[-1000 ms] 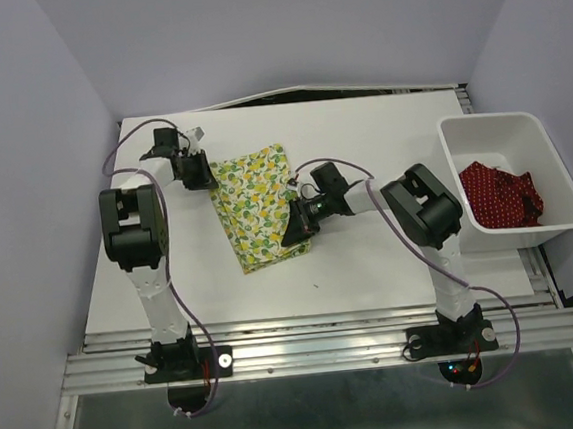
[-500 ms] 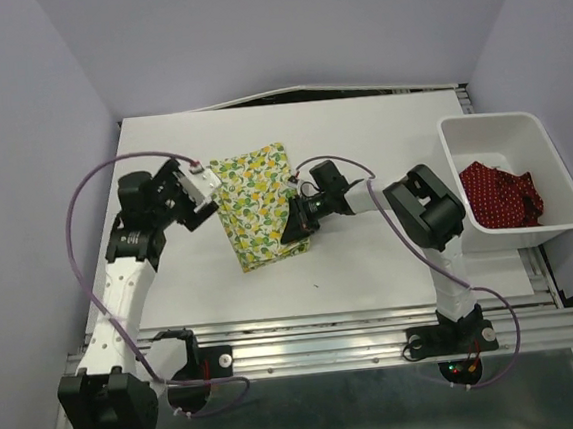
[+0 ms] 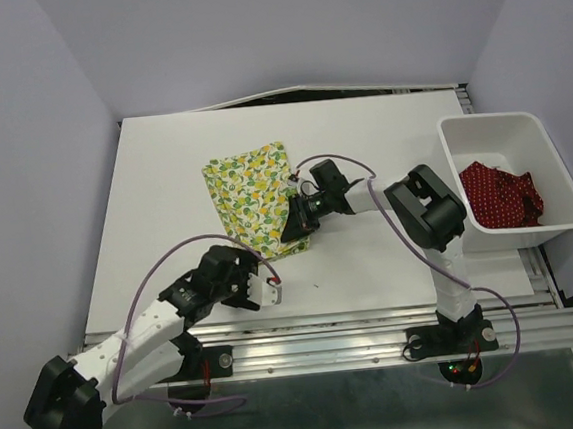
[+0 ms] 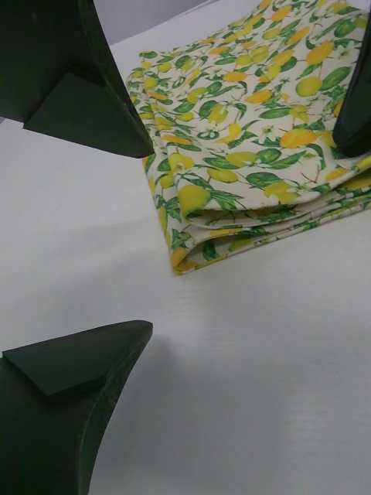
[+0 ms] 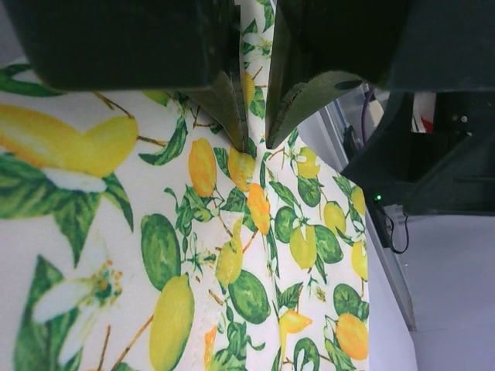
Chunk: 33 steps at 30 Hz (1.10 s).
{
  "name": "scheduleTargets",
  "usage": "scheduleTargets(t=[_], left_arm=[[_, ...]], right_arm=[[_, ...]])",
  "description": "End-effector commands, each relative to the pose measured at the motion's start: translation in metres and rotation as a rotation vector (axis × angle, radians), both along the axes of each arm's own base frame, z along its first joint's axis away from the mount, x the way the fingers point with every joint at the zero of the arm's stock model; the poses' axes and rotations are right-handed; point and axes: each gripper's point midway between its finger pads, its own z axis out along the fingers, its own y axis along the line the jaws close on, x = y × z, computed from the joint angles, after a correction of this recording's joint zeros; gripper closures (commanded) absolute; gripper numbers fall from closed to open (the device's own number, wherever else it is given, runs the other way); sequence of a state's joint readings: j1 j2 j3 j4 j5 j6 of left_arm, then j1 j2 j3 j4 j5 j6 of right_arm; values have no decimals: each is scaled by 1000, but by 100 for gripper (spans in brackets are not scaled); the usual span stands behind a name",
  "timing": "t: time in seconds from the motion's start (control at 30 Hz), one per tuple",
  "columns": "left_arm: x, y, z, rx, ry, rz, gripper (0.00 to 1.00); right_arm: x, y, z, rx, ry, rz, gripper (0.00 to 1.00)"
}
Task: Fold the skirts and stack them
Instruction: Fold the skirt
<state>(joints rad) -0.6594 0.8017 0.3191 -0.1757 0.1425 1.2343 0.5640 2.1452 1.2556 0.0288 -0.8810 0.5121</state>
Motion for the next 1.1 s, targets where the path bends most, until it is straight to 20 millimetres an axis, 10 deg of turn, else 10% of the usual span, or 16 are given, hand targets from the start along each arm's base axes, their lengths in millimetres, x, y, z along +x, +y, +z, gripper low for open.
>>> scheduleTargets(t=[0.0,0.3,0.6,1.07], left_arm=[[10,-19,0,-23,-55,35,1],[22,-39,-31,29,-44,135,10],[47,-50,-35,69,-49,234,61],[17,-61,-20,46,127,152,100]], right_arm=[[7,-1,-10,-44,-41,-23,79],[-1,-8,-28,-92,3,-15,79],[-3,-9,-36,-110,36,-14,80],[5,-2,2,-31,0,-4,78]])
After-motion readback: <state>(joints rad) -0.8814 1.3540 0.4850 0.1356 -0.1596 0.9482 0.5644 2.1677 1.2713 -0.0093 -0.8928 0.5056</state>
